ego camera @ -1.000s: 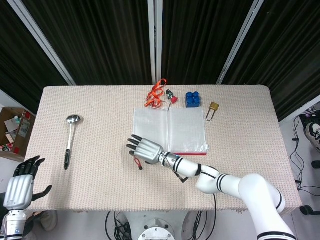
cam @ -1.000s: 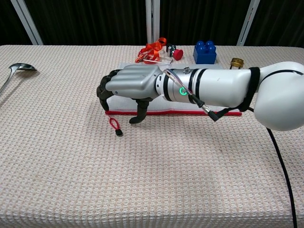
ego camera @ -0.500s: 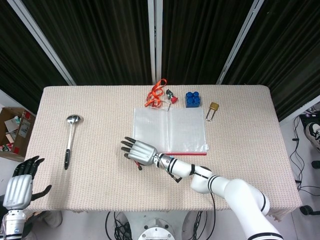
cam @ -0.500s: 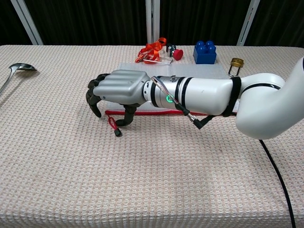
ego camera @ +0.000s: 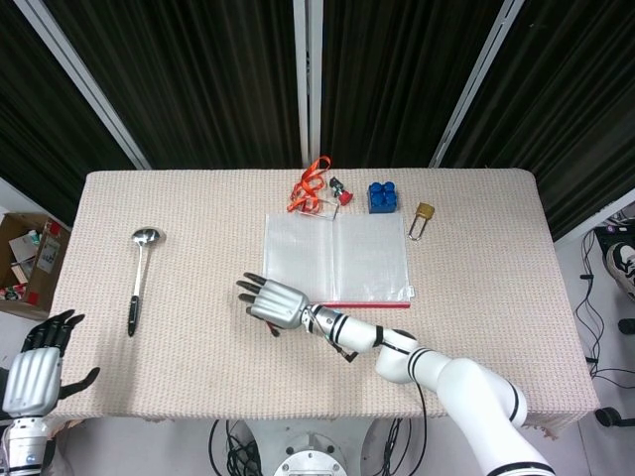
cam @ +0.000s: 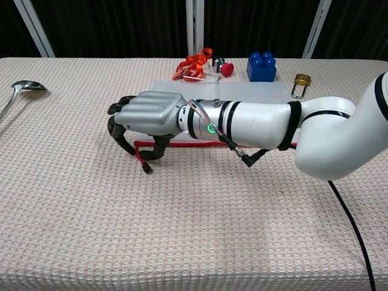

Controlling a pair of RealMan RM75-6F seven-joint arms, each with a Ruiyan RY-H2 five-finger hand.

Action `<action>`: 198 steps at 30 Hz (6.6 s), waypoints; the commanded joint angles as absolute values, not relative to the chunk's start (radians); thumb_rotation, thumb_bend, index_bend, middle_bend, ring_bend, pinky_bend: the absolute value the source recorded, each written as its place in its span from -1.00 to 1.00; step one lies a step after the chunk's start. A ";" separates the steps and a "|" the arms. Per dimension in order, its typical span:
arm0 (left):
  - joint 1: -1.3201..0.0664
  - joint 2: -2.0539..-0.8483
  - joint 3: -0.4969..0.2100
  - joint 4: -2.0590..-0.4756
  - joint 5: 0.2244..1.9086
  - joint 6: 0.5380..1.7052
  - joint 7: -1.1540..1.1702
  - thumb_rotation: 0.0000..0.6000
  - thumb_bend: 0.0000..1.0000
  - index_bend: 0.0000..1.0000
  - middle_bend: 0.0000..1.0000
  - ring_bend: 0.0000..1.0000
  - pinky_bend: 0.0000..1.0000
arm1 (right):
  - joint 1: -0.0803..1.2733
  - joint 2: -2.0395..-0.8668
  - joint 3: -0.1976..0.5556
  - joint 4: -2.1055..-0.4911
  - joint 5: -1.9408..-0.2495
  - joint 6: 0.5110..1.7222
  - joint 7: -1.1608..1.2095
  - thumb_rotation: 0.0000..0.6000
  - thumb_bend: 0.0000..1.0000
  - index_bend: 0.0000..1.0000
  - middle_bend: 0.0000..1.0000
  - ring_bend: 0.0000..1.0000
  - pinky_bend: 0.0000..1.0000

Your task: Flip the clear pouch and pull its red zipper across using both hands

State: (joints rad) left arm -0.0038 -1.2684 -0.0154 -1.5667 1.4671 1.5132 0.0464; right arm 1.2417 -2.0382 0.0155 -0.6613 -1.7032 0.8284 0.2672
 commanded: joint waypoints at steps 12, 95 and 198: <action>-0.101 -1.299 -0.041 -1.532 1.524 1.418 -0.116 1.00 -0.71 -0.69 -0.79 -0.81 -0.73 | 1.189 -1.948 0.005 -0.801 -1.746 1.038 0.256 1.00 -0.05 0.73 -0.49 -1.00 -1.00; -0.548 -1.614 0.010 -1.241 1.669 1.313 -0.798 1.00 -0.15 0.25 -0.54 -0.79 -0.72 | 1.120 -1.784 0.110 -1.163 -1.755 1.208 0.115 1.00 -0.05 0.78 -0.53 -1.00 -1.00; -0.478 -1.663 -0.057 -1.097 1.526 1.350 -1.514 1.00 -0.02 0.46 -0.47 -0.78 -0.72 | 0.796 -1.587 -0.041 -1.301 -1.879 1.433 -0.108 1.00 -0.06 0.81 -0.54 -1.00 -1.00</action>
State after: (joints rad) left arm -0.4792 -1.6634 -0.0559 -1.0992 1.5280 1.3514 -1.5154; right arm 0.8056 -1.5947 -0.0327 -1.2940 -1.8754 1.4272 -0.1015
